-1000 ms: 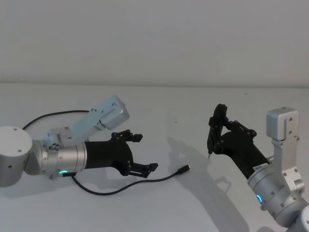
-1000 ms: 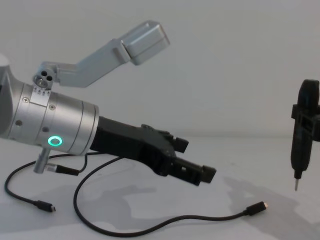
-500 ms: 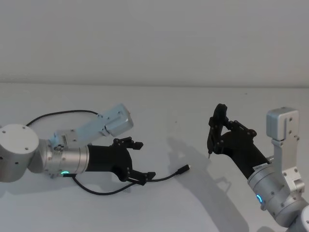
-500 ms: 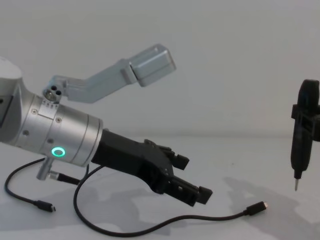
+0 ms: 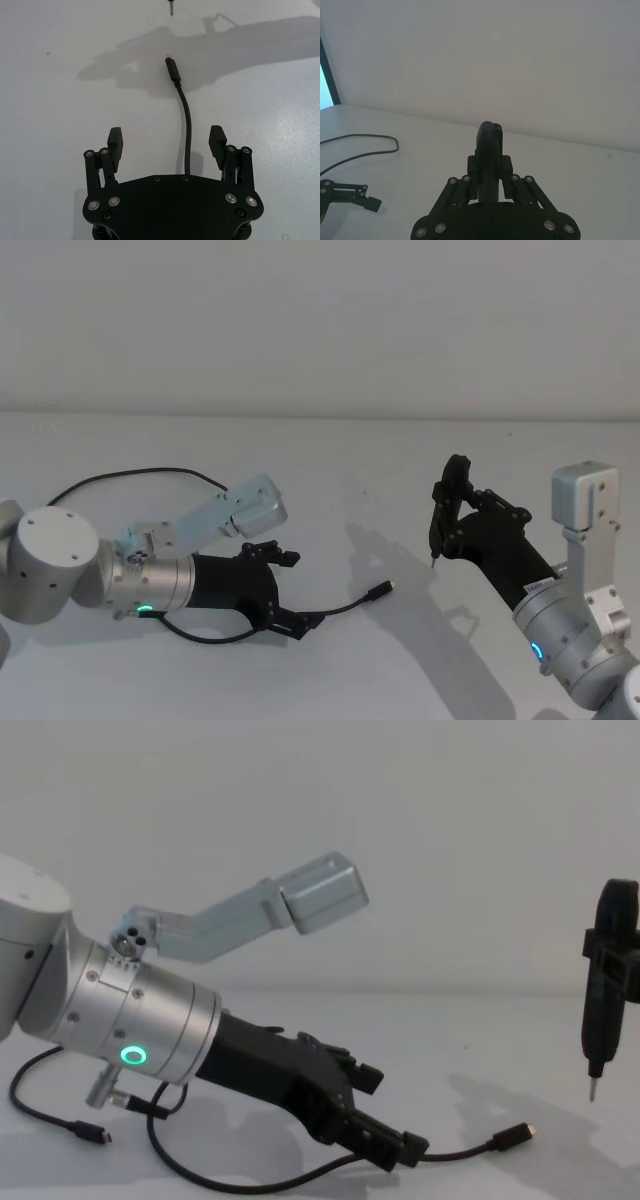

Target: Pick up the data cable with the one hand.

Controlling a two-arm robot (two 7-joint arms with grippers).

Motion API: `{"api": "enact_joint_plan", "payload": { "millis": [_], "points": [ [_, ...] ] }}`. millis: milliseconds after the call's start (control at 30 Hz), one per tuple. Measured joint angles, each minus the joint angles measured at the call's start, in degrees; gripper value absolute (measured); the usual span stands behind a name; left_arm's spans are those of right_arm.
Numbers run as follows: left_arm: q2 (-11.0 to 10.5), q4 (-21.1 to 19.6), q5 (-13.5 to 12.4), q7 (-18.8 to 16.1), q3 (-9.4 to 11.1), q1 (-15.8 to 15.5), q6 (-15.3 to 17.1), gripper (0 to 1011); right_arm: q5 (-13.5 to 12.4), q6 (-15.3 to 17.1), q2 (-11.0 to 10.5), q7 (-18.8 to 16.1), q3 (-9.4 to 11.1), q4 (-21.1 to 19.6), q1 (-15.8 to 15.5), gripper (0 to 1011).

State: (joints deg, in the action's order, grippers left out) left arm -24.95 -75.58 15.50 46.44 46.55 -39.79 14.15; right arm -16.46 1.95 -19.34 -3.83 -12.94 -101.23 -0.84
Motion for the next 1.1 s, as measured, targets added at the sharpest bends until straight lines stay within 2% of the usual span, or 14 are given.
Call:
{"api": "enact_joint_plan", "payload": {
  "millis": [833,1067,1100],
  "points": [
    [0.85,2.91,-0.25,-0.42,0.96,-0.38,1.12,1001,0.0,0.0,0.0,0.0,0.0,0.0,0.0,275],
    [0.91,3.13,-0.08,-0.45,1.01,-0.4,1.31,868,0.0,0.0,0.0,0.0,0.0,0.0,0.0,274],
    [0.91,3.15,-0.07,-0.45,1.01,-0.4,1.32,822,0.0,0.0,0.0,0.0,0.0,0.0,0.0,274]
  ]
}}
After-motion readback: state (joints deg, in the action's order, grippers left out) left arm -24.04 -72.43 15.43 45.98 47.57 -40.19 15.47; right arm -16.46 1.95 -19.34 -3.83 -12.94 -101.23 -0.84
